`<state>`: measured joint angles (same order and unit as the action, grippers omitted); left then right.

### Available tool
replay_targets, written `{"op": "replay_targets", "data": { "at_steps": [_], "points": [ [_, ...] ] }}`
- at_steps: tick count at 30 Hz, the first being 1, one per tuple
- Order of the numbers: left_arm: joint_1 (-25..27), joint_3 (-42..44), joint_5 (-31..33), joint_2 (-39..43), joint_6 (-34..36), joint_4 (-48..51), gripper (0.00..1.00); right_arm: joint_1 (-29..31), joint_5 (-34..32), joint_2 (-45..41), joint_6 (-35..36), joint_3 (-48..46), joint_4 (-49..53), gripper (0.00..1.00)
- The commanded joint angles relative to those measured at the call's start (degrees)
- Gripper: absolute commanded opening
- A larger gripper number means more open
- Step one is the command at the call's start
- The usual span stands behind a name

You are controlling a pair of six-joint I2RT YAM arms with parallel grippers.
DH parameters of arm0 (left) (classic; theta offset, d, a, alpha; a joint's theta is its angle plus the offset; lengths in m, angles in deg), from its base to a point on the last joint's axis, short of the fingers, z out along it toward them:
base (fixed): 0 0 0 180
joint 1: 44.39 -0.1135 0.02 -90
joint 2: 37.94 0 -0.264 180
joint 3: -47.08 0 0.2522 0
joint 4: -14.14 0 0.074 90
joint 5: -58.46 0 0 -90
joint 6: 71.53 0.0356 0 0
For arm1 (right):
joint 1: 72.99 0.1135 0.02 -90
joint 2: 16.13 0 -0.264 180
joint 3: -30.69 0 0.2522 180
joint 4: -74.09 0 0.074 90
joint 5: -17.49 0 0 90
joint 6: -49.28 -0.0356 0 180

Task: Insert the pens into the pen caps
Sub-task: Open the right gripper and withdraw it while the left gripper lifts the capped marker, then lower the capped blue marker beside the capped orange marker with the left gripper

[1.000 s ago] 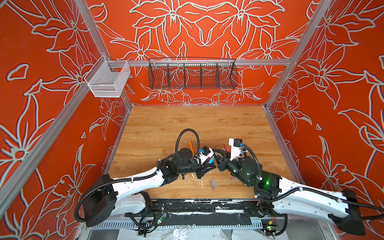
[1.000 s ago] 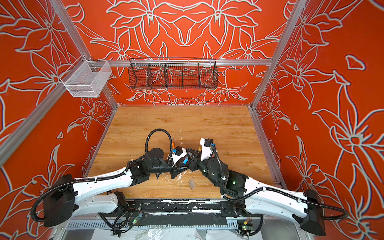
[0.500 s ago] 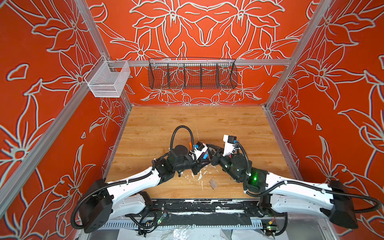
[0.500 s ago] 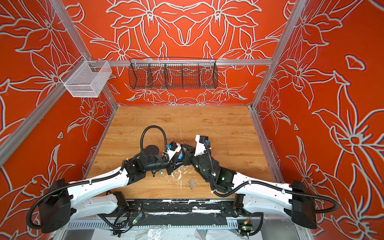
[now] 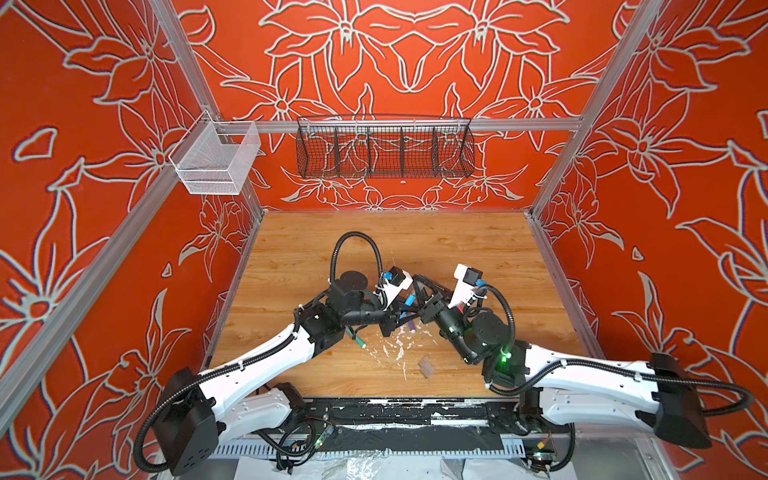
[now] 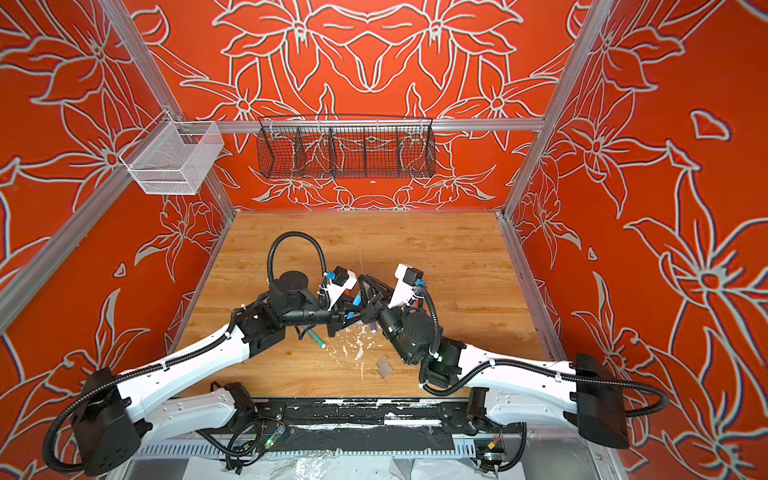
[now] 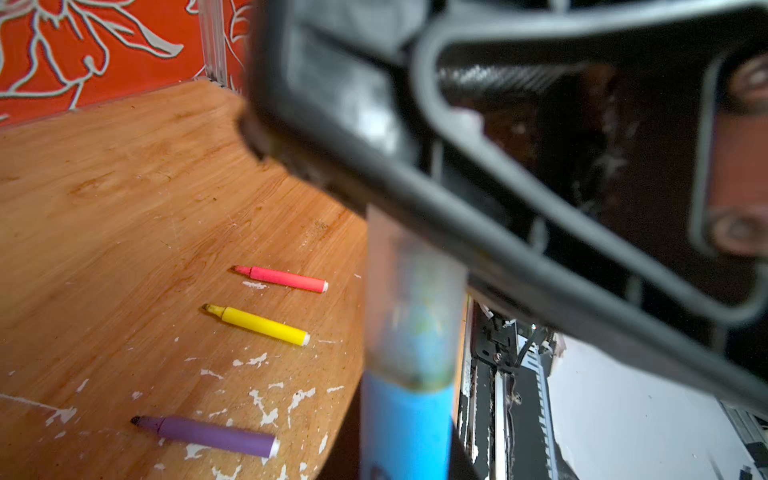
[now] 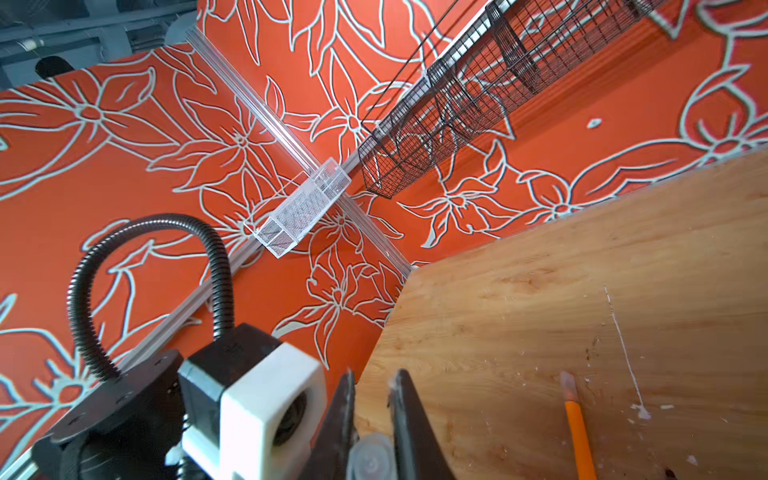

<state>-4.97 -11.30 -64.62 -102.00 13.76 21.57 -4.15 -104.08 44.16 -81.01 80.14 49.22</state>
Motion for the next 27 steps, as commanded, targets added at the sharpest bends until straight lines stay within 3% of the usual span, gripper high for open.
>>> {"op": "replay_targets", "data": {
  "at_steps": [1,5,8,10,13,16,20,25,26,27],
  "points": [
    [-8.42,-8.47,18.07,-1.45,-9.53,-17.05,0.00,9.02,18.01,2.40,-0.91,-3.44,8.22,0.00],
    [-8.44,-9.34,17.85,-2.83,-8.50,-15.87,0.00,9.32,19.15,3.12,-0.94,-3.66,5.32,0.00],
    [-8.48,-7.57,22.17,-2.51,-9.26,-13.84,0.00,9.22,13.45,-0.09,-1.82,-1.81,13.97,0.00],
    [-8.48,-4.74,28.36,-1.77,-12.03,-12.26,0.00,9.12,7.13,-3.78,-2.42,1.66,26.42,0.20],
    [-8.48,1.29,36.30,-0.32,-19.01,-10.81,0.00,7.52,2.88,-8.68,-0.50,5.35,37.80,0.49],
    [-8.39,6.20,41.59,0.59,-25.57,-6.08,0.00,6.63,-0.20,-13.66,1.40,6.95,42.98,0.59],
    [-8.37,7.18,50.95,0.56,-33.24,6.83,0.00,6.51,-7.63,-16.18,12.45,9.32,43.81,0.69],
    [-8.39,6.12,52.15,-2.24,-31.20,12.43,0.00,4.28,-19.09,-13.94,28.77,4.60,35.87,0.71],
    [-8.39,6.03,52.21,-2.71,-31.68,12.78,0.00,3.33,-22.11,-13.24,28.81,2.83,34.18,0.74],
    [-8.56,5.55,51.98,-3.10,-33.57,13.67,0.00,1.05,-23.02,-13.04,24.09,2.76,38.15,0.76]
  ]
}}
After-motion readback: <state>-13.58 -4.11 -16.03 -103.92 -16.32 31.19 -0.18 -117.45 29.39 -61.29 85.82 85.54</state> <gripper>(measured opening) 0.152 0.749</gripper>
